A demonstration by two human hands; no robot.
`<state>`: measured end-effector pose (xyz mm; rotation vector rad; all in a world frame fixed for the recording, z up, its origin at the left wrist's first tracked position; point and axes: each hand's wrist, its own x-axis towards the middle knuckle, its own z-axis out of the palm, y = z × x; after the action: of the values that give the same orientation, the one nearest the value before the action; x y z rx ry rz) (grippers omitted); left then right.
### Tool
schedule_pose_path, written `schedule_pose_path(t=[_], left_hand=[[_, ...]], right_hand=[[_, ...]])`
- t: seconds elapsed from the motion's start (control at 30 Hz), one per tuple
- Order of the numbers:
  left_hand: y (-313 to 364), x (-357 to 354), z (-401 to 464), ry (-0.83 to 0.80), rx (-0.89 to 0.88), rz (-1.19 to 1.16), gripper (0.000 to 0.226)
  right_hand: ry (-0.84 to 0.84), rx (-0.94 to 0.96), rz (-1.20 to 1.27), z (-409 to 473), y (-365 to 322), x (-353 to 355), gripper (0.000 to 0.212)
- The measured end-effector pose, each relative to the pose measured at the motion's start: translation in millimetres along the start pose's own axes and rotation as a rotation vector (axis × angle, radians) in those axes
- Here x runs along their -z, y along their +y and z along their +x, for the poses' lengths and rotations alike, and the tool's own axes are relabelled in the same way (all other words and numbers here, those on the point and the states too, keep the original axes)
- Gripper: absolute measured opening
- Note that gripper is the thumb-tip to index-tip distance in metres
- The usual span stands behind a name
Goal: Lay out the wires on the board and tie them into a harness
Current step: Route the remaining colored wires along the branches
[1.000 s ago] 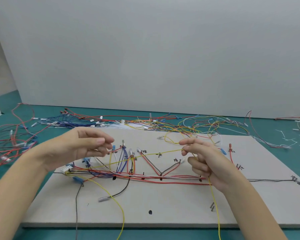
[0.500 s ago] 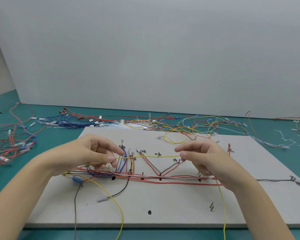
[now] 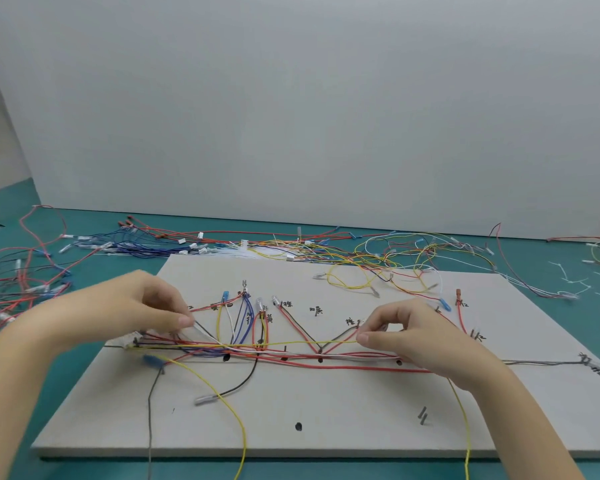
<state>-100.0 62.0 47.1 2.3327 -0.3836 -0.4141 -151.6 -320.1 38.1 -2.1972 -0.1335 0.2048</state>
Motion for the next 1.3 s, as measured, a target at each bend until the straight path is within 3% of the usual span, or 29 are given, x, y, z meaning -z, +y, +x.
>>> schedule_pose_path(t=[0.1, 0.23, 0.5, 0.63, 0.7, 0.77, 0.87, 0.97, 1.17, 1.3], left_hand=[[-31, 19, -12, 0.155, 0.098, 0.115, 0.066], [-49, 11, -11, 0.154, 0.183, 0.14, 0.007], [-48, 4, -6, 0.189, 0.279, 0.098, 0.013], [-25, -2, -5, 0.219, 0.365, 0.385, 0.024], [-4, -9, -5, 0.287, 0.278, 0.463, 0.02], [21, -26, -2, 0.319, 0.061, 0.374, 0.011], [51, -60, 8, 0.213, -0.229, 0.188, 0.006], [61, -86, 23, 0.203, -0.381, 0.306, 0.004], [76, -109, 42, 0.175, -0.429, 0.513, 0.01], [91, -115, 50, 0.157, -0.45, 0.528, 0.013]], right_hand=[[-0.006, -0.003, 0.027, 0, 4, 0, 0.008], [0.003, 0.007, 0.067, 0, 6, -3, 0.008], [-0.005, -0.036, 0.111, -2, 6, -1, 0.009], [-0.046, -0.037, 0.127, -2, 4, -1, 0.01], [-0.058, -0.032, 0.128, -4, 3, 0, 0.011], [-0.074, -0.027, 0.111, -5, 3, 1, 0.011], [-0.074, -0.034, 0.071, -7, 3, 1, 0.011], [-0.045, -0.057, 0.067, -6, 5, 1, 0.01], [-0.04, -0.11, 0.052, -4, 8, -1, 0.009], [0.0, -0.111, 0.033, -2, 9, -3, 0.012]])
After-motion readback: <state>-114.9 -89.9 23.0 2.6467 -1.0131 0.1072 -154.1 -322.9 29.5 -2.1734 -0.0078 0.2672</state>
